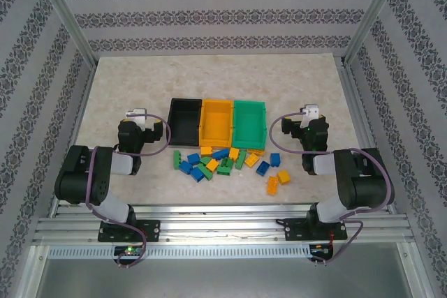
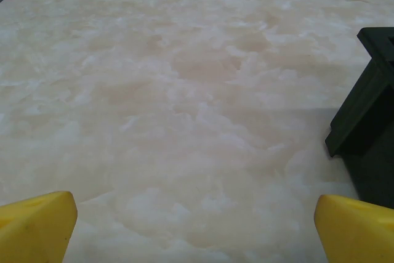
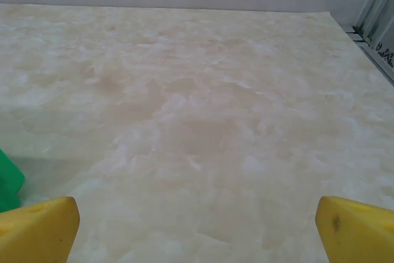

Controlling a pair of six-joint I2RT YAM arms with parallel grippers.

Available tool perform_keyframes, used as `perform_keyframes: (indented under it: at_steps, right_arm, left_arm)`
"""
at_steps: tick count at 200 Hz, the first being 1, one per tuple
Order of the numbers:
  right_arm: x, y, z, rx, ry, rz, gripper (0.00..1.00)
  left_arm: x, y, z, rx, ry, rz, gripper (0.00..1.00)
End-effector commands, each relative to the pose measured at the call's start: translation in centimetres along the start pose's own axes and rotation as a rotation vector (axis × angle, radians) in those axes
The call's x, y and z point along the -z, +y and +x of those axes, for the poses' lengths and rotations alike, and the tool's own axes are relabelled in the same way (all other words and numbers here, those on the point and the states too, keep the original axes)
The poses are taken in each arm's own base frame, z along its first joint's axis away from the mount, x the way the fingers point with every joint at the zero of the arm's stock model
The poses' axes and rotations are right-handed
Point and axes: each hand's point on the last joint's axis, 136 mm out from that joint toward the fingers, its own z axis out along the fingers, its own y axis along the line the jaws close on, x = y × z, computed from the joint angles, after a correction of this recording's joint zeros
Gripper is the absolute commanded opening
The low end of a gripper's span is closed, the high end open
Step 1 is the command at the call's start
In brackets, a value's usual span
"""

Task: Sort the legos into containers by color
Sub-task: Move the container to the top-center of the table.

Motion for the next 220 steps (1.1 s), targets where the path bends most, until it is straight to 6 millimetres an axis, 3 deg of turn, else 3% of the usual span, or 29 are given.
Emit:
perform_keyframes:
  at_steps: [1, 220]
  right_arm:
    - [-0.29, 0.35, -1.45, -0.004, -0.049, -0.003, 0.98]
    - [-0.30, 0.36, -1.51, -0.008, -0.050, -0.008, 0.98]
  left_arm:
    - [-0.33, -0.28, -1.45, 0.002, -0.049, -0.001, 0.99]
    - [-0.24, -0.09, -1.40, 0.007, -0.055, -0.012, 0.99]
